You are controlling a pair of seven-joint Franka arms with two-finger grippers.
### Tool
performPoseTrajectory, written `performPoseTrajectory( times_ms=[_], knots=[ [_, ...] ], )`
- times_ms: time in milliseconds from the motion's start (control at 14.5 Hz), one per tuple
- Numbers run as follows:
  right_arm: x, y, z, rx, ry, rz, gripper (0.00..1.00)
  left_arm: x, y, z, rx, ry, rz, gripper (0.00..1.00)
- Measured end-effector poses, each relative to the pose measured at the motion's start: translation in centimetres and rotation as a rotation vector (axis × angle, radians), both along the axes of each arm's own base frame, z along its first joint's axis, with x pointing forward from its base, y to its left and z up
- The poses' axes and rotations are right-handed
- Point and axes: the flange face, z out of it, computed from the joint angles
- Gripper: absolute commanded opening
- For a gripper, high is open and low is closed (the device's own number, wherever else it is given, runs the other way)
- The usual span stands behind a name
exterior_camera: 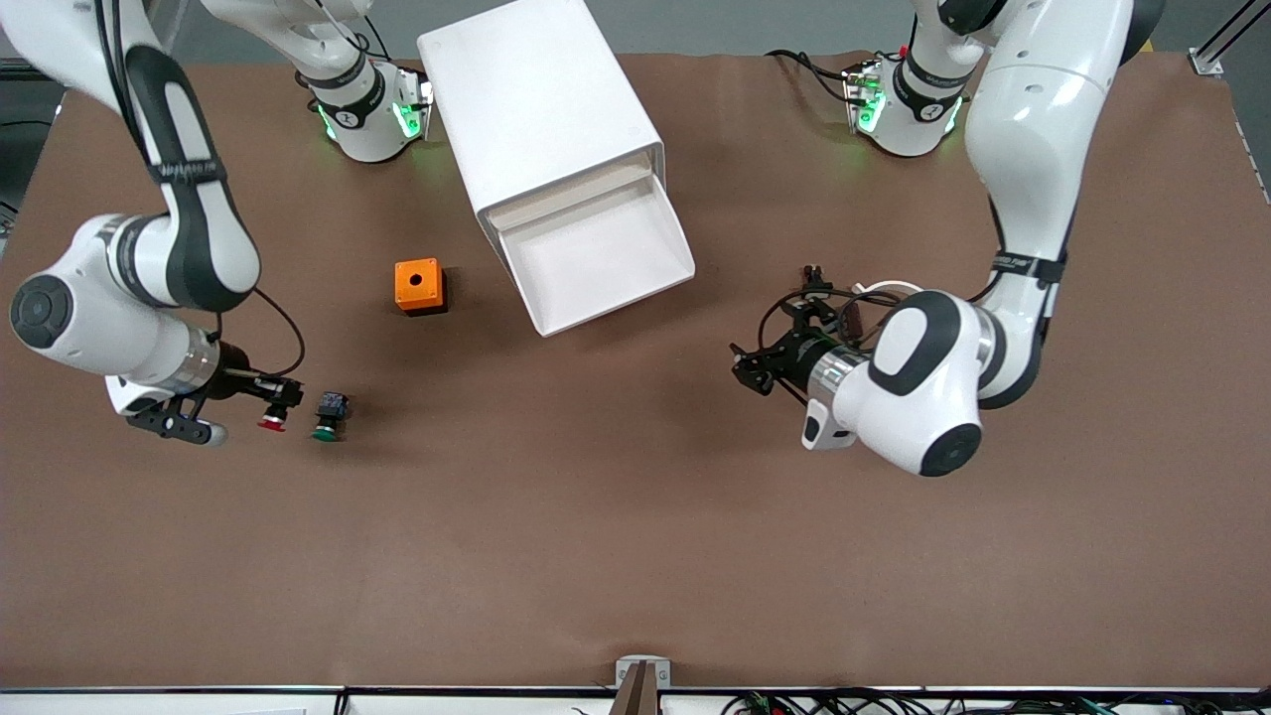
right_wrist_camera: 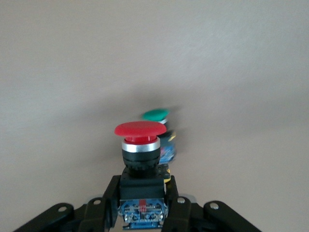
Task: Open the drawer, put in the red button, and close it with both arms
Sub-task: 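Grasp the red button with the right gripper while the left gripper withdraws, then carry the red button with the right gripper into the open drawer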
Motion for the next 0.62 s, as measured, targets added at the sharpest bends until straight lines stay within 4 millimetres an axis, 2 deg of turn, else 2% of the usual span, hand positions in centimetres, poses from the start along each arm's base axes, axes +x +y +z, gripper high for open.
performPoseTrajectory(
  times_ms=[138,345,484,622],
  knots=[
    [-1.4,4.8,4.0,0.004,0.022,-0.068,0.00,0.5,1.3,2.8,-0.013,-0.123,-0.086,1.00],
    [-4.6,12.9,9.0,0.003,0.039,-0.155,0.00,1.4,2.0,7.4,0.013,-0.302,-0.103,1.00],
    [-7.0,18.1,11.1,0.000,0.046,-0.211,0.00,1.5,2.0,9.5,0.027,-0.388,-0.089,1.00],
    [-9.7,23.5,12.2,-0.005,0.052,-0.265,0.00,1.3,2.1,11.1,0.048,-0.478,-0.079,1.00]
  ],
)
